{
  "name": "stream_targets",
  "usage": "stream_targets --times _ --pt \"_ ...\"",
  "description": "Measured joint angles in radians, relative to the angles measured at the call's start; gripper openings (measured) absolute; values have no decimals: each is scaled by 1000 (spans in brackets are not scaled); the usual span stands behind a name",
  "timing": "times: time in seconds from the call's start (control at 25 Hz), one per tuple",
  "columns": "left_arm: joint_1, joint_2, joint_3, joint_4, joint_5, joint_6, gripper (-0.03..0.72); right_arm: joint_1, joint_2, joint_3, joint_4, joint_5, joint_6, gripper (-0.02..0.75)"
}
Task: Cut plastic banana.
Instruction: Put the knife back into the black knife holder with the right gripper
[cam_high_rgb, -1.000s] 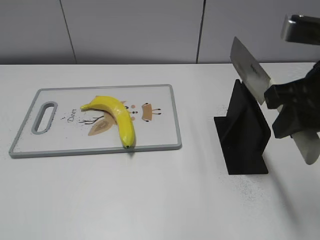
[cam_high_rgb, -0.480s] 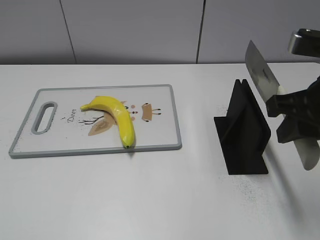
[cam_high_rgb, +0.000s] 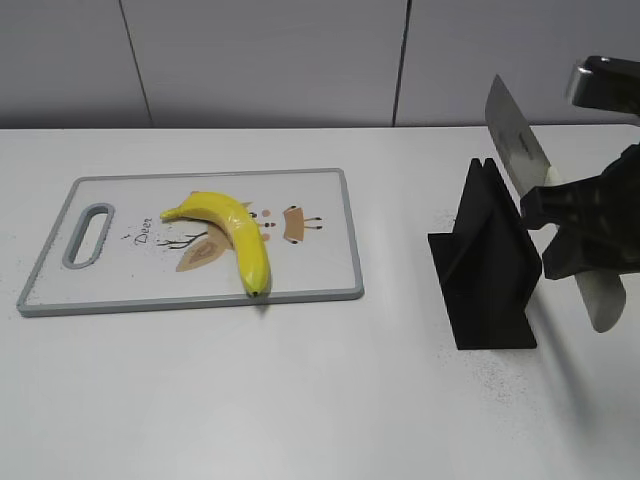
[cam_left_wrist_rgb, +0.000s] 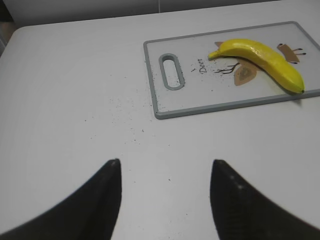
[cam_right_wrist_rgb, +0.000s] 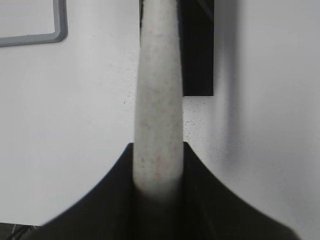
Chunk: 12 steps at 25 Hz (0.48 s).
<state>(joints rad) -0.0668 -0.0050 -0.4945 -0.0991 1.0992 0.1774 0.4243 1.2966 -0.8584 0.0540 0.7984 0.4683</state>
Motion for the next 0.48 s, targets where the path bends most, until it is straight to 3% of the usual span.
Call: stream_targets --times 0.48 --pt "0 0 0 0 -2 0 544 0 86 0 -30 -14 -48 188"
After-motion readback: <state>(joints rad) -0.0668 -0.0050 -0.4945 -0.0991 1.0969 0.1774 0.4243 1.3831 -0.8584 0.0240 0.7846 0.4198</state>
